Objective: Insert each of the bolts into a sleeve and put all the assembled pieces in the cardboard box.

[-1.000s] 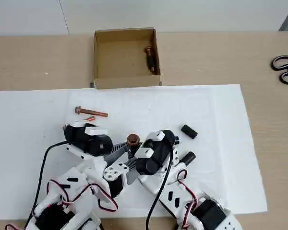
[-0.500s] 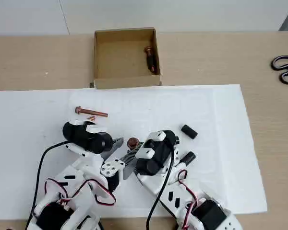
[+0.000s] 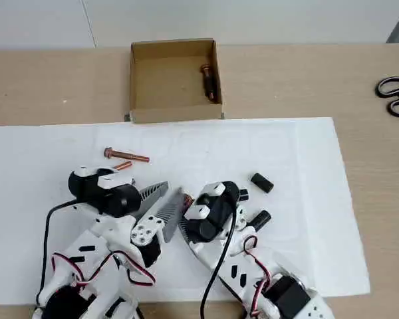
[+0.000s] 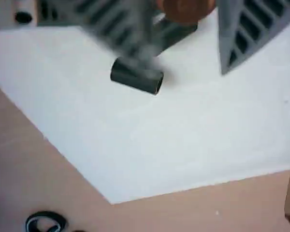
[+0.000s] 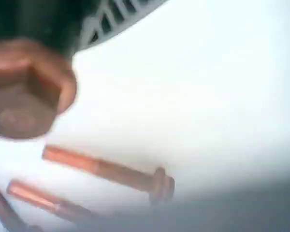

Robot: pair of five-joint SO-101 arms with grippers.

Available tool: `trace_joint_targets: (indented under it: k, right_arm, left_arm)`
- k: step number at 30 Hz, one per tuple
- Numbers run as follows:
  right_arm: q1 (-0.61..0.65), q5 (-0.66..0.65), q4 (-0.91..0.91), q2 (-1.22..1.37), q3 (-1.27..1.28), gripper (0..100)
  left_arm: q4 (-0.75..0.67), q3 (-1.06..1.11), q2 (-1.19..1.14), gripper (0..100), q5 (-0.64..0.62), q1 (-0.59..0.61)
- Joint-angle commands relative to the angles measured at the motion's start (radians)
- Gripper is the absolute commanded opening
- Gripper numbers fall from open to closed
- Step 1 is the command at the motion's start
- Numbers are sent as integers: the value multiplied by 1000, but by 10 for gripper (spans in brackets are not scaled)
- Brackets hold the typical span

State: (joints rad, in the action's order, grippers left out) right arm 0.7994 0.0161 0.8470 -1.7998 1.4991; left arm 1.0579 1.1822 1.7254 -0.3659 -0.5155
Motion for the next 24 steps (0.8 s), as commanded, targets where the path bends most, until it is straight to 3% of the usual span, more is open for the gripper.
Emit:
trace_joint_targets:
  k: [1,7,14,24]
  right_arm:
    - [-5,9,-22,-13,-14,3]
    - [-16,9,-22,-13,-14,3]
    - [-182,11,-28,-4,-3,2]
    - [-335,46,-51,76,-106,2]
  left_arm:
    - [-61,-36,-9,5,-8,51]
    - [-106,25,-9,6,-3,285]
    - [-106,101,-9,6,72,551]
    - [-104,159,-9,6,78,661]
